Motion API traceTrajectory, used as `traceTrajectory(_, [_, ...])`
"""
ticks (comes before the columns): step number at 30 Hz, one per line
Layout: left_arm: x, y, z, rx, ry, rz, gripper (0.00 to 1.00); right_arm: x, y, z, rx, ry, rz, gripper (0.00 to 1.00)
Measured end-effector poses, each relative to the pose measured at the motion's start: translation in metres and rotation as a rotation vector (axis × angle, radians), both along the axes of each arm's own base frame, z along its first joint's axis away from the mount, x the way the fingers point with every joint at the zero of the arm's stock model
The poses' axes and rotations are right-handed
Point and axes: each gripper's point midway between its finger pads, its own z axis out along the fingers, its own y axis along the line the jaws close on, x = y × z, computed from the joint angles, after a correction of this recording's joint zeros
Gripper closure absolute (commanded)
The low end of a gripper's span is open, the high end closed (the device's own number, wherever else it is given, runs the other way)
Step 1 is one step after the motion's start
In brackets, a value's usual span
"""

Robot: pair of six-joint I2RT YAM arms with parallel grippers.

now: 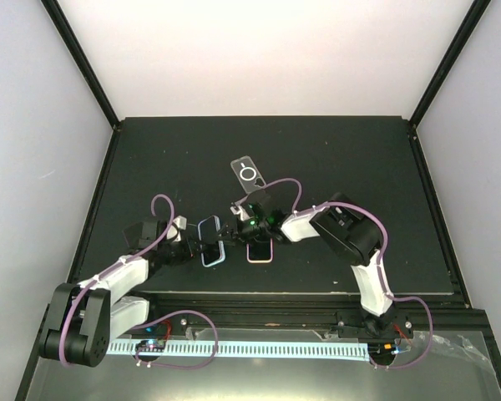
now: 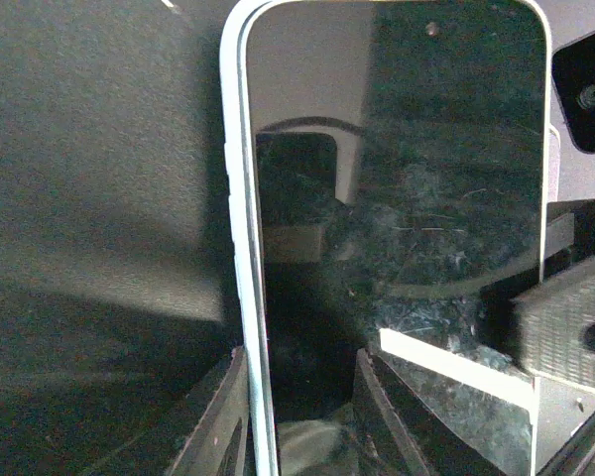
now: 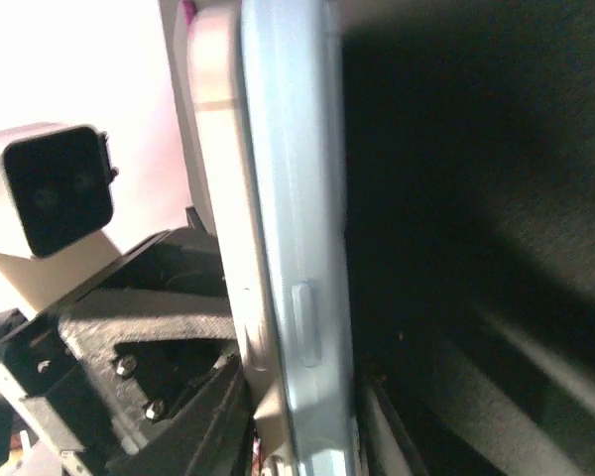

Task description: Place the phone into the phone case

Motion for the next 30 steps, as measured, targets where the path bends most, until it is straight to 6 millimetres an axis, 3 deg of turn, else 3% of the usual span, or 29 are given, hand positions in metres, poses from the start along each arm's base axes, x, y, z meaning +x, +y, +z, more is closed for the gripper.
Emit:
traceTrajectory(3, [-0.002,-0.003,0.000,-0.014,0.002,-0.013,0.69,-0.004,-0.002,0.007,0.009,0.004,0.003,0.63])
traceTrajectory(7, [0.000,-0.005,0.003,-0.025,-0.015,-0.019,0.69,-0.004,-0.001,0.014,0.019,0.000,0.000,0.76])
traceTrajectory(13, [0.002,-0.006,0.003,-0.032,-0.019,-0.024,0.69,-0.003,-0.003,0.012,0.011,0.008,-0.005,0.73])
traceTrajectory(17, [0.003,-0.007,0.004,-0.035,-0.026,-0.026,0.69,-0.003,-0.003,0.012,0.009,0.002,-0.003,0.89])
traceTrajectory(20, [0.003,-0.006,0.004,-0.034,-0.026,-0.025,0.65,-0.004,-0.004,0.010,0.002,-0.001,0.002,0.93])
traceTrajectory(23, [0.003,-0.007,0.004,-0.035,-0.026,-0.026,0.63,-0.004,-0.005,0.009,-0.014,-0.015,0.008,0.91])
traceTrajectory(27, [0.003,-0.007,0.004,-0.037,-0.026,-0.028,0.65,-0.003,-0.007,0.007,-0.056,-0.035,0.012,0.72])
traceTrajectory(30, [0.003,-0.007,0.004,-0.037,-0.026,-0.028,0.65,-0.002,-0.005,0.007,-0.073,-0.047,0.019,0.67])
